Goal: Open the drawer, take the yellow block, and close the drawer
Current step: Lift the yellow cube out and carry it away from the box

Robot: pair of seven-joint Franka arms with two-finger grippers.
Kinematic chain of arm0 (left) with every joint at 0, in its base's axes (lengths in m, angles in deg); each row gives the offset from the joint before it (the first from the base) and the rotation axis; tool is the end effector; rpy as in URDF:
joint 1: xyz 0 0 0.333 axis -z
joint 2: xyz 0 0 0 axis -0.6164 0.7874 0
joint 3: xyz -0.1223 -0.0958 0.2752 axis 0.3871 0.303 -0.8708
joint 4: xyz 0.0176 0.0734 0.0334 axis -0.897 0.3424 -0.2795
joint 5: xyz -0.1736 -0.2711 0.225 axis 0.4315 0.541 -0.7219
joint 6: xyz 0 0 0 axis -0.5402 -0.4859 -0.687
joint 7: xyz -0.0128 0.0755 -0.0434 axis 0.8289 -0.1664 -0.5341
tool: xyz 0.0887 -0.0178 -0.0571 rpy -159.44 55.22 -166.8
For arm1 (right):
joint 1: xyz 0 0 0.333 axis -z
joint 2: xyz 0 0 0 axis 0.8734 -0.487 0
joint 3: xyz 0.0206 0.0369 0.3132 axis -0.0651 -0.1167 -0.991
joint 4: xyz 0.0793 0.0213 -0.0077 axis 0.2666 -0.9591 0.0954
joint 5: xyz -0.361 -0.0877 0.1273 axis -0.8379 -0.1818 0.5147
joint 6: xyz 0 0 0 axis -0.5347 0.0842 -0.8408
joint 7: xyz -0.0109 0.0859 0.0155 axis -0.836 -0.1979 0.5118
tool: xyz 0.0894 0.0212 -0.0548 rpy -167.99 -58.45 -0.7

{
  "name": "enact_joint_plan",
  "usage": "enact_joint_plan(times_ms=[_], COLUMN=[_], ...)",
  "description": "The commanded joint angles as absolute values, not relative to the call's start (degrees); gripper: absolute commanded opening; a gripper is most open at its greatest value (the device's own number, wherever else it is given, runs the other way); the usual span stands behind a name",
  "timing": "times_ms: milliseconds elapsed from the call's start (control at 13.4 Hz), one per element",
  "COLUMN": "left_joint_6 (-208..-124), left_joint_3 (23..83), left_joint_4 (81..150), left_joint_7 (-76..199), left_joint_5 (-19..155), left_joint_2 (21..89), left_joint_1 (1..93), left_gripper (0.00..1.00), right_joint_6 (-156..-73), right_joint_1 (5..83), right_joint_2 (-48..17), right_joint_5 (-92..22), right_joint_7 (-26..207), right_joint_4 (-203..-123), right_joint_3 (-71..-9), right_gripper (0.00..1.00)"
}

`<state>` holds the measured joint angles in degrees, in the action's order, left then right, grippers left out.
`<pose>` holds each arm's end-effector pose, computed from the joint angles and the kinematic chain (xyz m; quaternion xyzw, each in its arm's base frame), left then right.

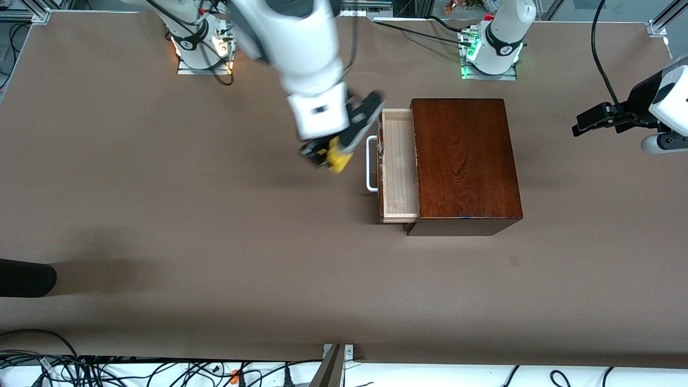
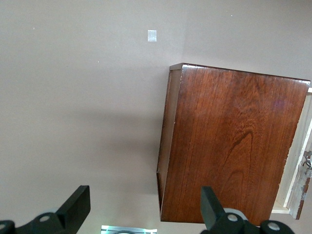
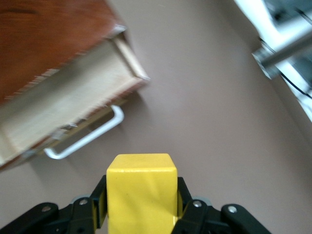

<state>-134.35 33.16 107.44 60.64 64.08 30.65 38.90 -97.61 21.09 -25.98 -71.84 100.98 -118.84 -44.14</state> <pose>0.5502 -0.0033 0.5975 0.9948 0.0694 -0.0648 0.0375 0.5689 0.4586 0.5552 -0.8868 -0.4532 -0.0887 0.0154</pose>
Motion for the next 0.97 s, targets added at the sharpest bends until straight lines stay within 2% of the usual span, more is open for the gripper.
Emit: enact_joint_plan(times_ms=[0, 74, 223, 372, 596, 894], left_joint_6=[-132.98, -132.98, -132.98, -133.06, -132.98, -132.98], left_joint_3=[33.34, 33.34, 33.34, 33.25, 33.52, 33.6], left_joint_4=[106.25, 106.25, 106.34, 106.34, 106.34, 106.34], left_joint_7=[60.59, 60.59, 60.59, 60.59, 60.59, 60.59], left_joint_5=[63.71, 63.71, 63.71, 63.71, 63.71, 63.71], left_joint_2=[30.41, 30.32, 30.41, 30.41, 30.41, 30.41], left_joint_1=[38.67, 38.67, 38.67, 38.67, 38.67, 38.67], left_gripper=[1.0, 1.0, 1.0, 1.0, 1.0, 1.0], right_joint_6=[-94.7, -94.42, -95.12, -97.56, -102.05, -109.42], right_joint_1=[23.58, 24.2, 28.58, 33.5, 39.04, 44.76], right_joint_2=[-24.23, -22.92, -19.94, -15.2, -8.34, -7.44], right_joint_5=[-70.4, -70.31, -69.18, -65.06, -64.86, -67.48], right_joint_7=[99.69, 99.51, 98.37, 98.89, 98.8, 96.97], right_joint_4=[-119.63, -120.15, -126.1, -135.93, -152.27, -165.03], right_joint_3=[-41.81, -40.06, -39.69, -39.69, -39.51, -38.9], right_gripper=[0.0, 0.0, 0.0, 0.0, 0.0, 0.0])
